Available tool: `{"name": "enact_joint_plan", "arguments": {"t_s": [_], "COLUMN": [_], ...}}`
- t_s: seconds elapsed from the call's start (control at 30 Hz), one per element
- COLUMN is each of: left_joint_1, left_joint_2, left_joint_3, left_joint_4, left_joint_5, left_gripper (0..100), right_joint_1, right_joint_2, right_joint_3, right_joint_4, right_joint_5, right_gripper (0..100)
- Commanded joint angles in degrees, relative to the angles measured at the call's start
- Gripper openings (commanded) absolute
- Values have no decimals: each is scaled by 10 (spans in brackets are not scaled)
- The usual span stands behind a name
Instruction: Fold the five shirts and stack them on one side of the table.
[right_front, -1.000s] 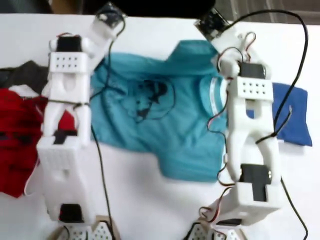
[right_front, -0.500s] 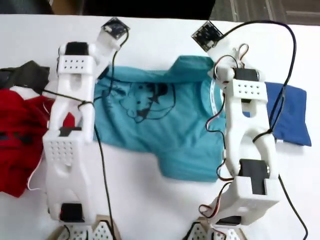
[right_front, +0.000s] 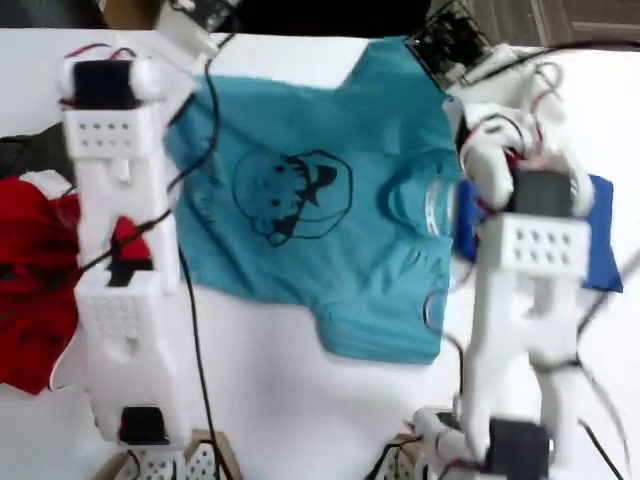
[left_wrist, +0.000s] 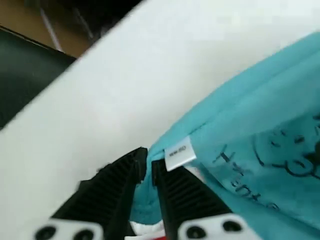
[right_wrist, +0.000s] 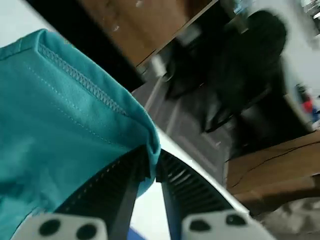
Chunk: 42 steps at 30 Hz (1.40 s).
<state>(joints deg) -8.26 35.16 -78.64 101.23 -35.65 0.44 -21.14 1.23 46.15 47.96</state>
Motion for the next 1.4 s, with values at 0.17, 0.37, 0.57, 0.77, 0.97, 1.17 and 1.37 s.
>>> {"name": "enact_joint_plan", "arguments": {"t_s": [0.17, 0.37, 0.57, 0.77, 0.97, 1.17, 1.37], "left_joint_1": [-25, -37, -37, -38, -52, -77, -83], "left_joint_2": [-115, -157, -161, -178, -276, -410, -569], "left_joint_3": [-30, -29, -29, -36, -28, 94, 270], "left_joint_4": [11, 11, 11, 11, 13, 12, 11], "left_joint_5": [-5, -5, -5, -4, 1, 1, 0], "left_gripper": [25, 25, 25, 25, 24, 24, 24], "right_joint_1": [6, 7, 3, 6, 3, 2, 2], "right_joint_2": [-137, -163, -165, -182, -288, -383, -419], "right_joint_3": [-27, -27, -27, -50, -62, -62, -66], "right_joint_4": [1, -1, -1, 1, 15, 38, 38], "right_joint_5": [11, 40, 40, 39, 37, 35, 39], "right_gripper": [20, 20, 20, 20, 20, 20, 20]}}
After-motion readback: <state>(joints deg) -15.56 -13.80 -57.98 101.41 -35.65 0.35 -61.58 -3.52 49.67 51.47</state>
